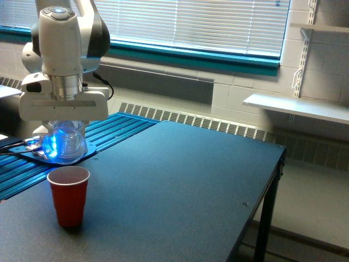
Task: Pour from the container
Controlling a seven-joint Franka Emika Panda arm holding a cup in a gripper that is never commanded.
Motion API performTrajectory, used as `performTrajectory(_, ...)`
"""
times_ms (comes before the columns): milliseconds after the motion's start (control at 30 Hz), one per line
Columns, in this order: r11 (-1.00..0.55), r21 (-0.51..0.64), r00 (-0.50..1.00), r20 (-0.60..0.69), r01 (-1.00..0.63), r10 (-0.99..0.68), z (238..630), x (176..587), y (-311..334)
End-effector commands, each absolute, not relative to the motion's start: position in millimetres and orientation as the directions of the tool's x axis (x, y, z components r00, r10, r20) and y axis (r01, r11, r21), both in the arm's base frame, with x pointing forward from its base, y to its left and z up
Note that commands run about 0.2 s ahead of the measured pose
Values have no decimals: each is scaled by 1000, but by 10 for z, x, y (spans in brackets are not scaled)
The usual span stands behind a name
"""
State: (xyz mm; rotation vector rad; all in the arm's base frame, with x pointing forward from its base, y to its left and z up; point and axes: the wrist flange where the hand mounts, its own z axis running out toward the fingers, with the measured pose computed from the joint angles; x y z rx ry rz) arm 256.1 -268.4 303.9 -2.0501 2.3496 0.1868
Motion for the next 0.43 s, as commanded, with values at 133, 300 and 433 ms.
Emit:
performTrajectory(133, 118, 34, -121, -80, -992, -989, 3132, 2604, -2714)
performTrajectory(300, 112, 20, -114, -68, -993, -991, 3183, 2598, -2718)
performTrajectory(433, 108, 11, -108, -55, -994, -993, 3219, 2593, -2722)
